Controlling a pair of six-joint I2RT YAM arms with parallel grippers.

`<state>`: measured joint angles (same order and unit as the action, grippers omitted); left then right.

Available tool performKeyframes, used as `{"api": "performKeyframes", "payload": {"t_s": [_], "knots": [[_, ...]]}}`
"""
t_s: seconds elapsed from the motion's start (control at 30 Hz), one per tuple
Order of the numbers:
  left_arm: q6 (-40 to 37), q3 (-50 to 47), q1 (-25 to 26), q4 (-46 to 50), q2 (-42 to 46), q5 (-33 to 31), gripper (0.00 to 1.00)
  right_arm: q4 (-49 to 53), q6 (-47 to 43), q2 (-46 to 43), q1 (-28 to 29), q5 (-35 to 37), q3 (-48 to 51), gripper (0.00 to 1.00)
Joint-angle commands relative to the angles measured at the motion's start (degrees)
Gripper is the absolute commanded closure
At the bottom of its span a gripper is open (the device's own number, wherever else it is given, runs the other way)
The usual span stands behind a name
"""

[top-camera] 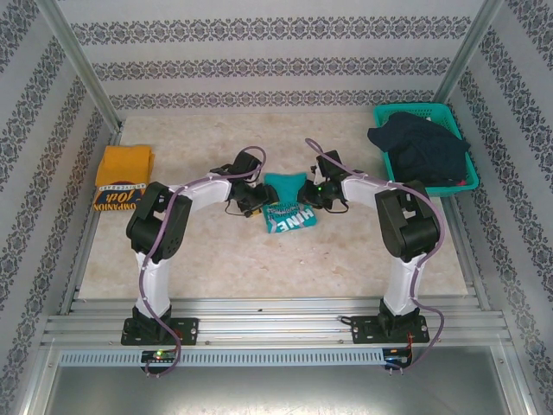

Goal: Fold and stack the t-shirts

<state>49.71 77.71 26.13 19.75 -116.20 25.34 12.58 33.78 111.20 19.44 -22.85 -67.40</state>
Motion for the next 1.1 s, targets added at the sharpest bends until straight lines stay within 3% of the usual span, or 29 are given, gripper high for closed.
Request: {"api": "performKeyframes", "payload": {"t_s": [0.0,0.23,0.4,0.7,0.8,1.07], "knots": [[1.6,1.0,0.8,-2.9,-1.8,2.1,0.4,-2.9,3.1,0.6,1.1,-1.5,2.1,0.84],[2.3,0.8,0.8,-4.2,-2.1,2.6,0.43,-6.4,7.5,-0.5,1.7,-1.4,5.5,0.88],[4.3,0.1,0.9,-7.9,-2.4,3.8,0.51,-7.1,8.2,-0.4,2.5,-1.8,6.3,0.88],[0.4,-0.6,0.8,-8.1,-3.8,4.0,0.95,-6.0,7.0,-1.1,2.4,-1.6,5.8,0.86],[-2.4,-1.1,0.6,-7.9,-3.9,4.0,1.0,-5.7,6.2,-2.6,2.4,-1.3,5.9,0.73],[-20.1,-6.1,-1.5,-7.3,3.4,0.9,1.0,-7.6,-1.5,-12.3,3.0,0.2,9.5,0.1]]}}
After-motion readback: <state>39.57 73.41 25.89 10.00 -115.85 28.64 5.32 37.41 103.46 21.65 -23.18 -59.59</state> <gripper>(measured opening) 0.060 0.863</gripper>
